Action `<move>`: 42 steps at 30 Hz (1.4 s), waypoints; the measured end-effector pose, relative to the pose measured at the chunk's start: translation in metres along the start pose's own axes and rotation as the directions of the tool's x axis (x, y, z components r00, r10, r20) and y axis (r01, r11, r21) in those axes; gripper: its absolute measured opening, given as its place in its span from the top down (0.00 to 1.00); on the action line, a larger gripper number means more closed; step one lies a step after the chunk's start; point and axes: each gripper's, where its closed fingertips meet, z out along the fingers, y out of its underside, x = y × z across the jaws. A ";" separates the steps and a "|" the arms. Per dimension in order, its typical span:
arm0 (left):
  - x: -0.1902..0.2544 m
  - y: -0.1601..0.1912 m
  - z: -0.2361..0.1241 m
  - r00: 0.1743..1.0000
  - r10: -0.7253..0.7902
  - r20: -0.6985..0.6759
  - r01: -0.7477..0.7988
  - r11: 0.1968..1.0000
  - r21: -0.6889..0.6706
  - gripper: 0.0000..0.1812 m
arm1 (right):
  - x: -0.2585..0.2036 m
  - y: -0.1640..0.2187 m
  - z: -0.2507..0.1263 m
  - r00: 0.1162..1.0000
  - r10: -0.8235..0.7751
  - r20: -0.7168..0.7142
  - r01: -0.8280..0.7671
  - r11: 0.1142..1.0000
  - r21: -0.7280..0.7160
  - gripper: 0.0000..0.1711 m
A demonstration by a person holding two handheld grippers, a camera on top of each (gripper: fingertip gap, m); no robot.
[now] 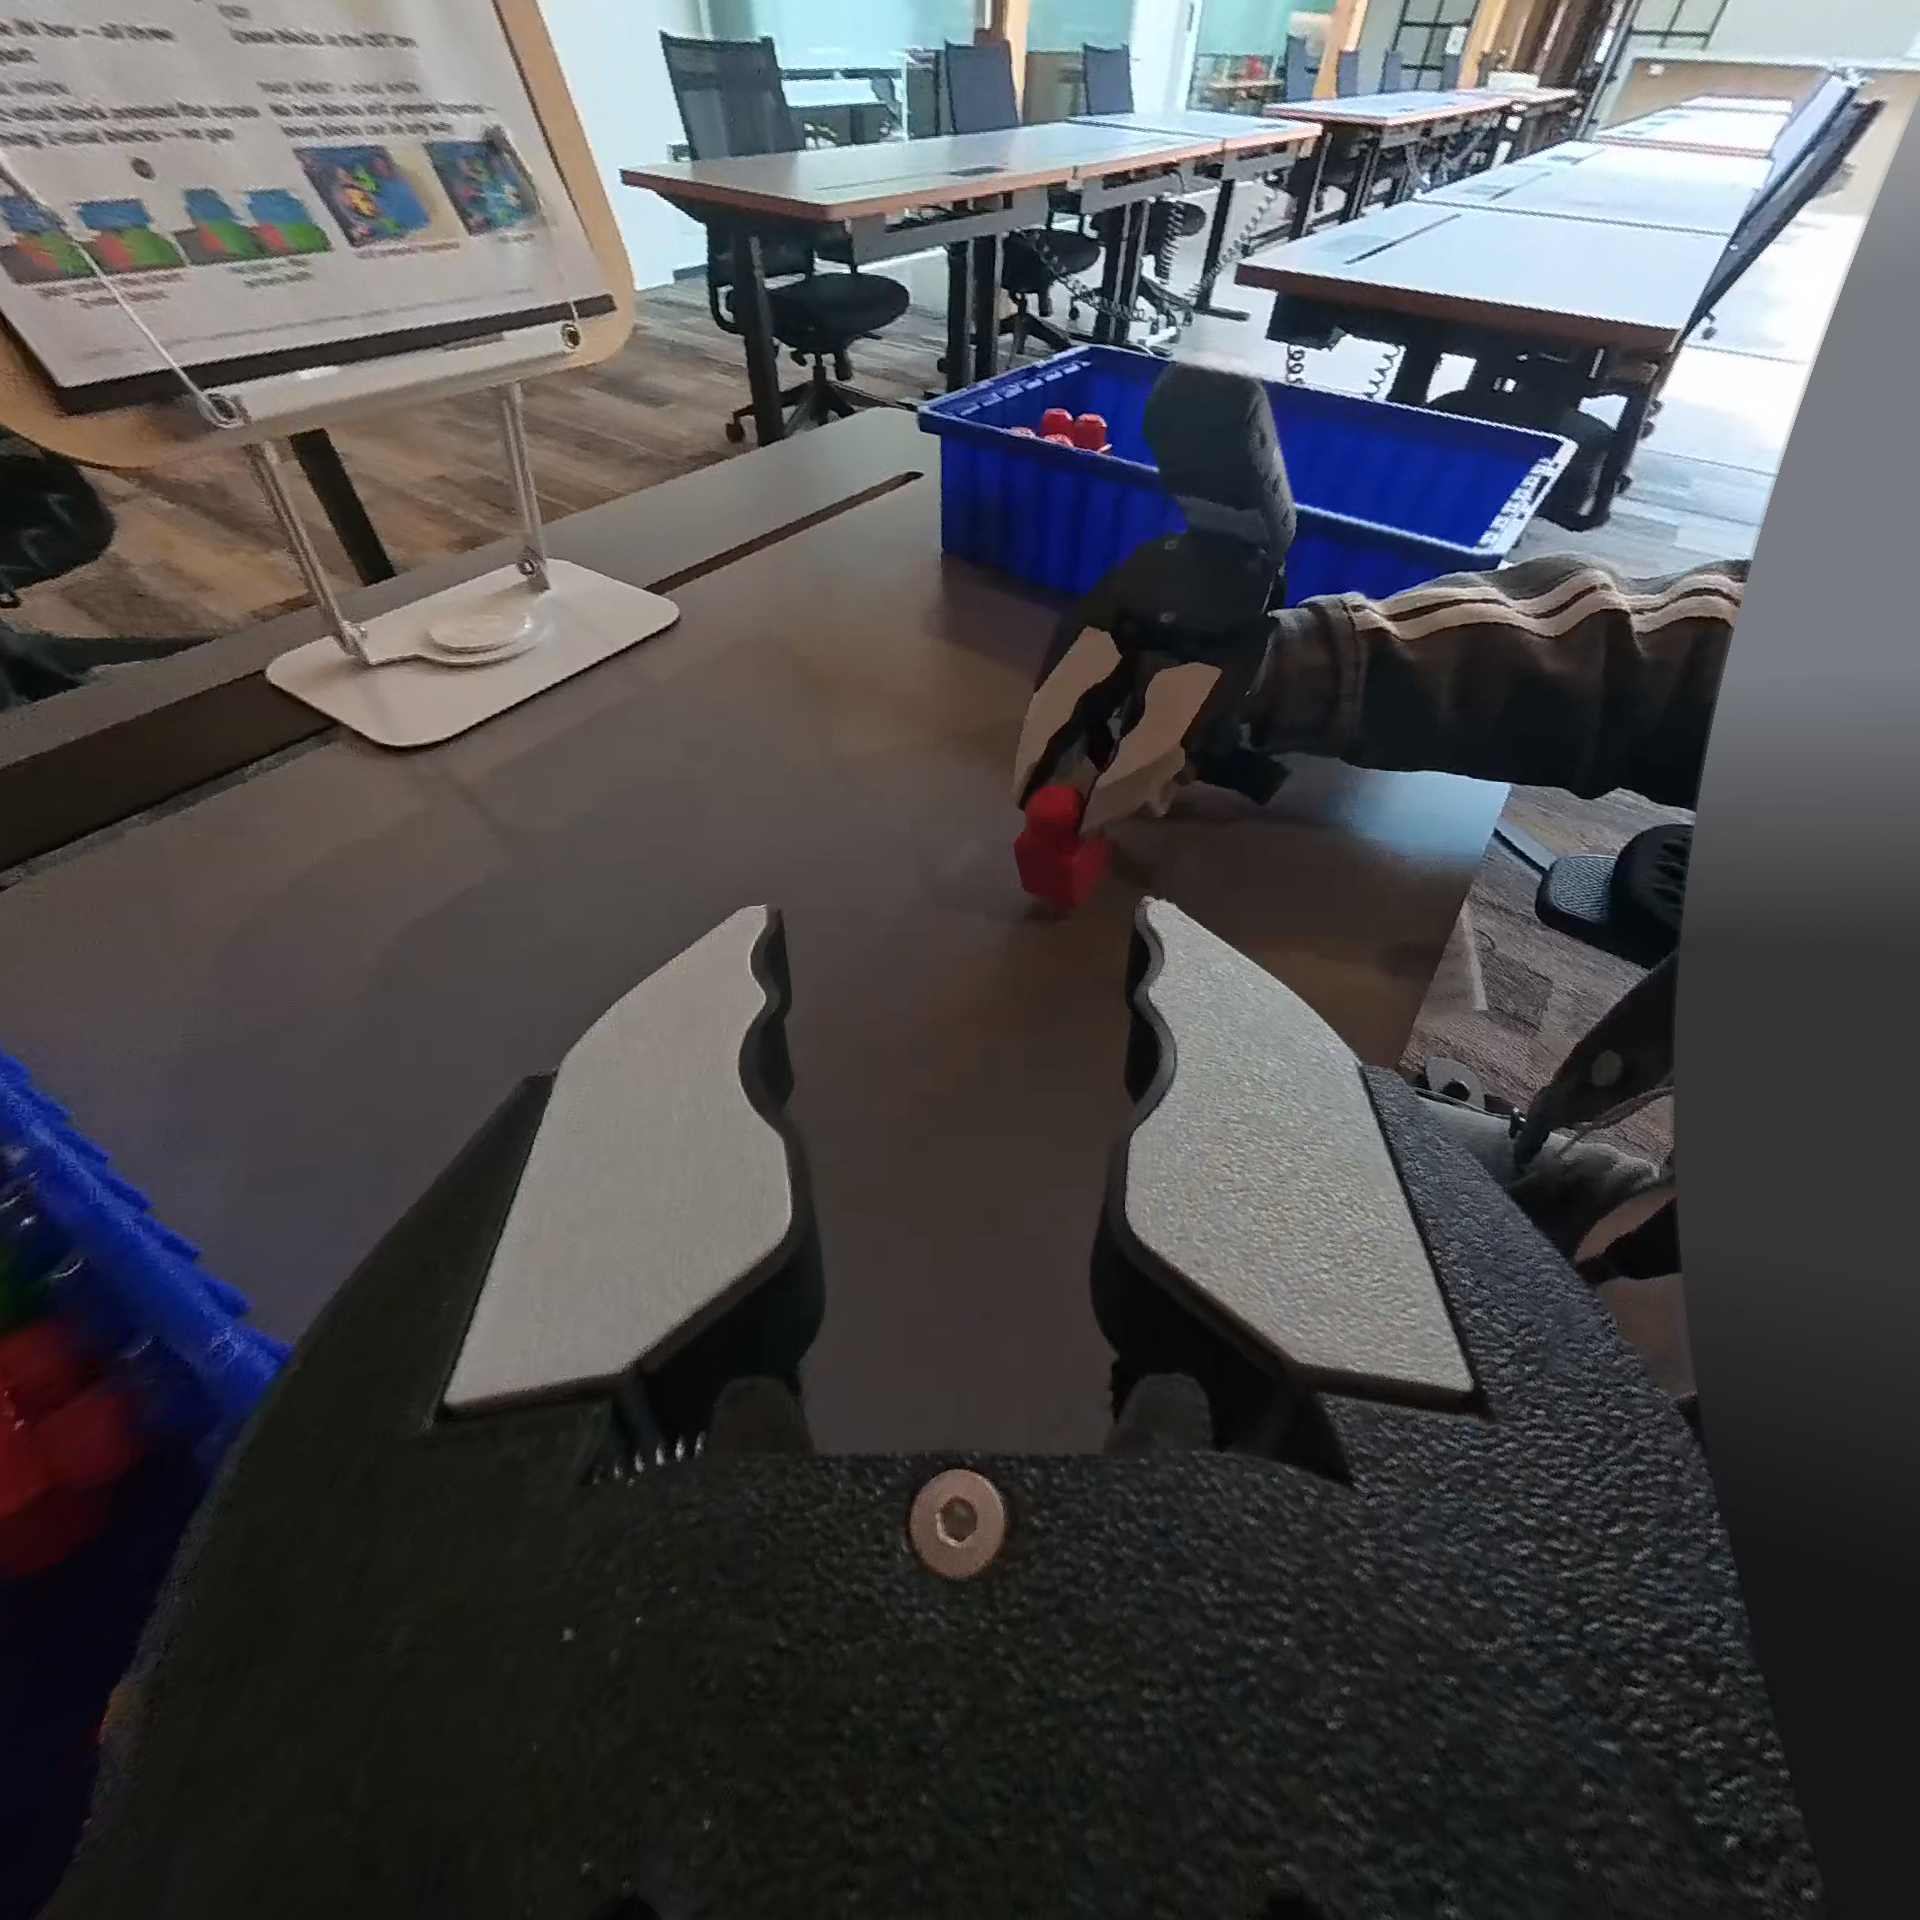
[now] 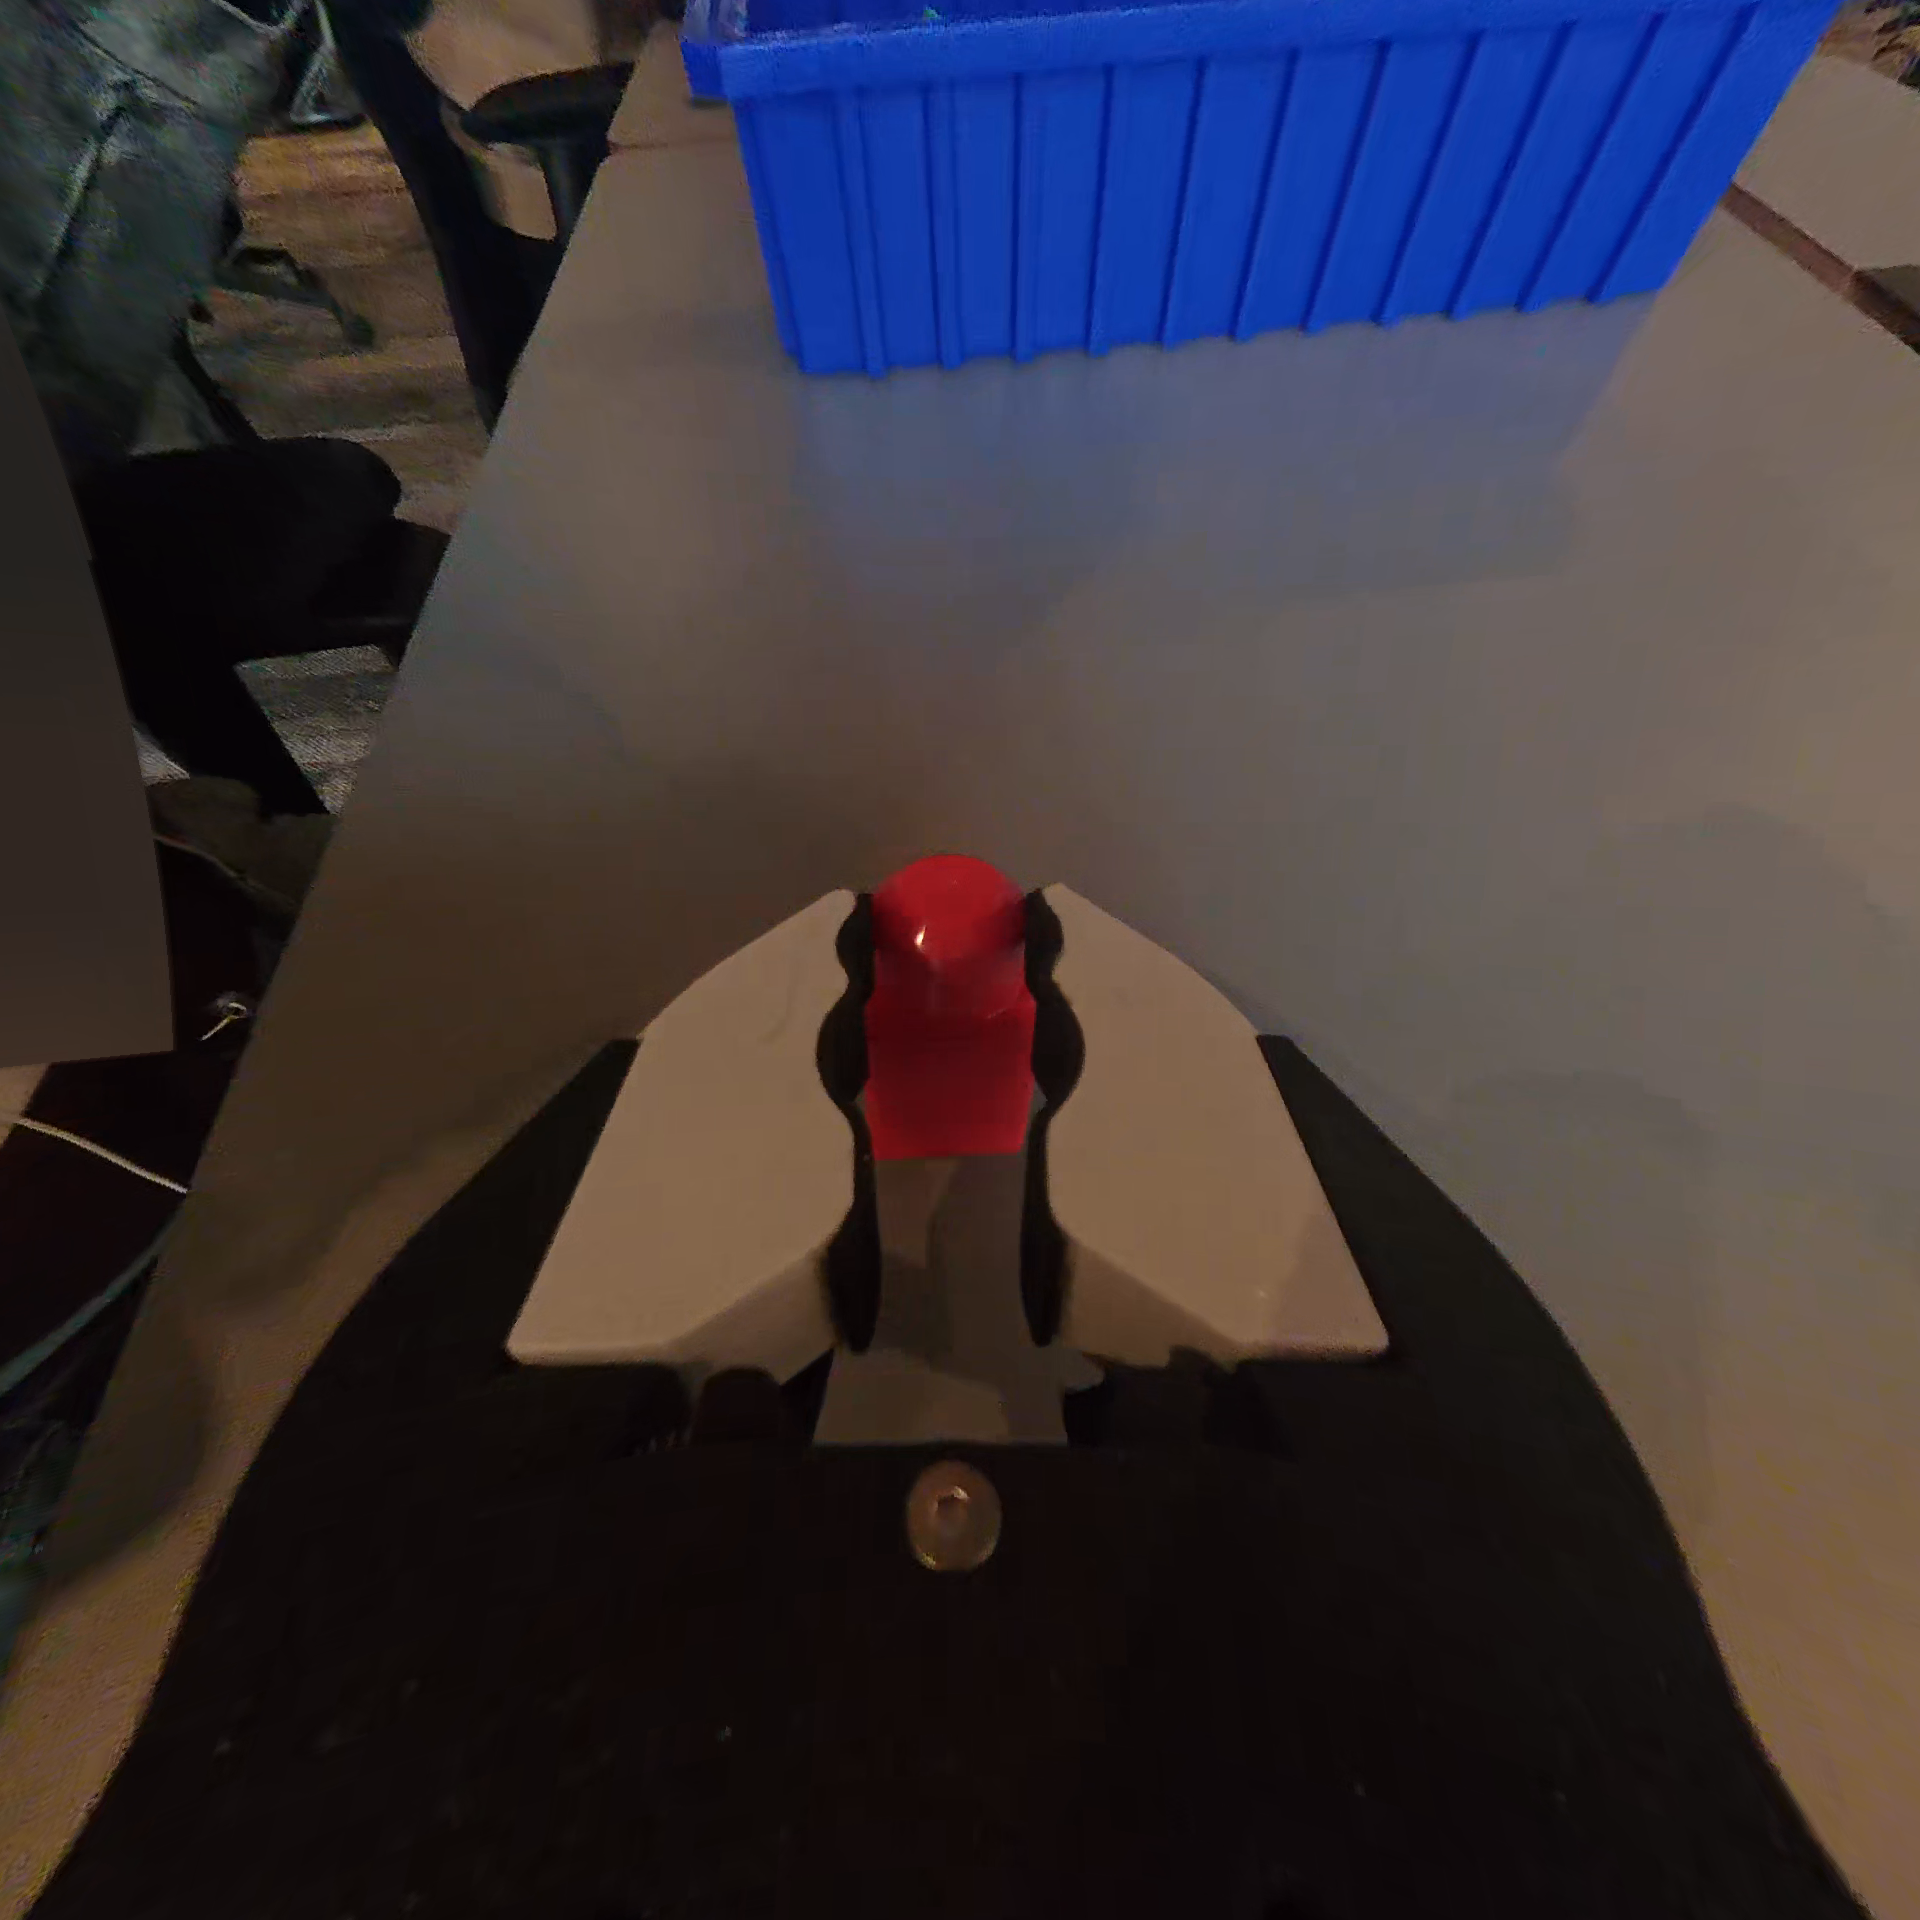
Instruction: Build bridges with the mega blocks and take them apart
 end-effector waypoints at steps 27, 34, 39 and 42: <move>0.000 -0.005 -0.007 1.000 0.012 0.010 -0.013 1.000 0.020 0.66 | -0.002 0.011 -0.008 1.000 0.018 -0.003 -0.018 0.999 0.036 0.84; 0.000 -0.003 -0.008 1.000 0.015 0.011 -0.015 1.000 0.006 0.65 | -0.005 0.013 -0.007 1.000 0.010 -0.003 -0.010 1.000 0.027 0.80; -0.008 0.001 -0.017 0.998 0.027 0.056 -0.025 0.999 -0.035 0.62 | -0.005 0.006 -0.013 1.000 0.006 -0.020 -0.005 1.000 0.030 0.69; -0.024 0.010 -0.032 0.993 -0.009 0.114 0.018 0.997 -0.081 0.61 | -0.003 -0.001 -0.022 0.998 0.008 -0.062 -0.007 1.000 0.016 0.57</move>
